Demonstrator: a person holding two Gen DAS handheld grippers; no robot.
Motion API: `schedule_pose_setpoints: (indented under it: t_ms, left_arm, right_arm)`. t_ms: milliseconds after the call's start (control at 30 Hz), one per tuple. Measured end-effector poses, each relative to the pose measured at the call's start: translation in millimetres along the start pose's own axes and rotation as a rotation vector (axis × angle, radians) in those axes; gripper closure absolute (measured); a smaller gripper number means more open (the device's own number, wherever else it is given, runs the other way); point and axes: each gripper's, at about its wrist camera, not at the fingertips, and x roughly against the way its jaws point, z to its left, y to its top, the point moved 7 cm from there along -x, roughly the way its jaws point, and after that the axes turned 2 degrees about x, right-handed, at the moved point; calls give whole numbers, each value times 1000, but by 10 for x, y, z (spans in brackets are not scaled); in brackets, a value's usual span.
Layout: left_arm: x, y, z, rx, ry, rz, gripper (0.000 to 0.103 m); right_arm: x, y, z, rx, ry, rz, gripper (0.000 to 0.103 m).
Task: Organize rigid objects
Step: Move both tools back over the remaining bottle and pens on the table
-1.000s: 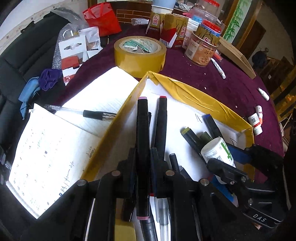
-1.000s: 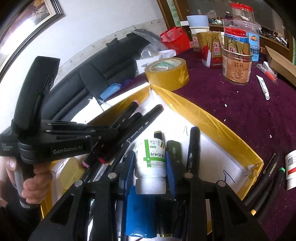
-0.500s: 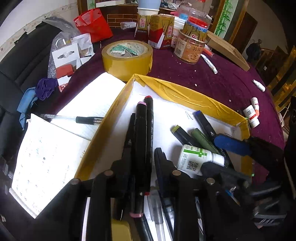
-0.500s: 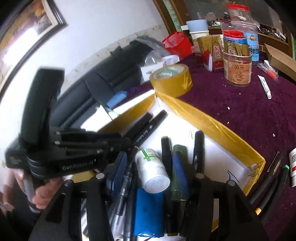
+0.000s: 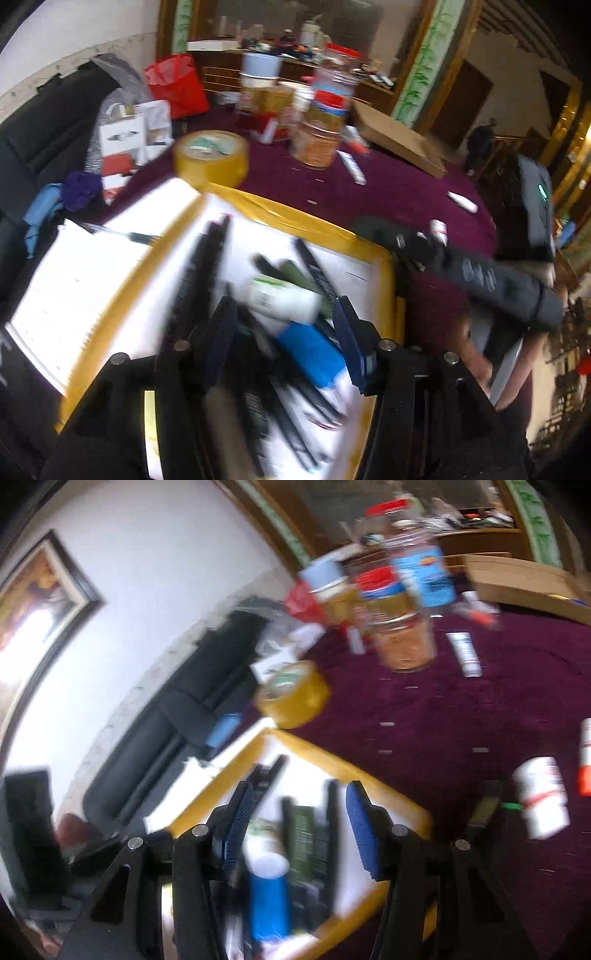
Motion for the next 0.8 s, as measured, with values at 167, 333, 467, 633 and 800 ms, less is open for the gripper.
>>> schedule_pose_setpoints:
  t_ms: [167, 333, 467, 633, 800]
  left_arm:
    - [53, -155, -289, -30, -48, 7, 51]
    - [84, -264, -467, -11, -91, 3, 51]
    - [138, -356, -554, -44, -81, 8, 51]
    - [157, -440, -639, -59, -80, 23, 51]
    - [90, -488, -819, -88, -89, 42, 51]
  right_arm:
    - [566, 146, -587, -38, -213, -24, 56]
    - [498, 108, -1235, -85, -313, 52, 56]
    - [179, -63, -1515, -167, -273, 124, 56]
    - [90, -138, -1559, -156, -346, 120, 71]
    - [331, -303, -1598, -161, -411, 161, 72]
